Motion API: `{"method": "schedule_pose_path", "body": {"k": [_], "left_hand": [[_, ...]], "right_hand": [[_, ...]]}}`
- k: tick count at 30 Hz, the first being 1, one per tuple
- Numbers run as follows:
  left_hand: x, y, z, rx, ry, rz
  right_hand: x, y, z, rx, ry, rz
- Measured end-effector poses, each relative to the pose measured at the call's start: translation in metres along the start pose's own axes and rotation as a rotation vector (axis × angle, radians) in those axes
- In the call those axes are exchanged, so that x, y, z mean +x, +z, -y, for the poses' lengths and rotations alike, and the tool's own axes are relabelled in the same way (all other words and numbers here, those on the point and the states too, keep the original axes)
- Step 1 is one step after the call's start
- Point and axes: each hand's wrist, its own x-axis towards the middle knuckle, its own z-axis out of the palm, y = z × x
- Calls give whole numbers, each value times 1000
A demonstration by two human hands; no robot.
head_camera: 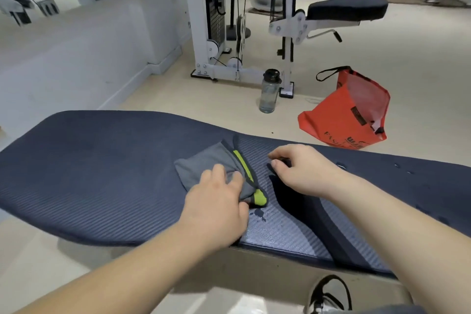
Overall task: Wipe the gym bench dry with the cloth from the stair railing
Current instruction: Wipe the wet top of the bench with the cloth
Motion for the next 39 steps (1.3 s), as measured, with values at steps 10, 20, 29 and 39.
{"method": "schedule_pose_path", "body": {"k": [10,20,29,39], "left_hand": [[25,6,16,41,-58,-22],[21,17,-42,-41,232,2],[30,19,-78,-79,237,40],[103,33,-156,-77,205,3]], "right_hand": [[-36,-34,-59,71,121,-61],[-48,-54,-118,-15,386,-128],[-46,-58,-120,-105,398,19],[-53,-70,-136,44,393,-52]]}}
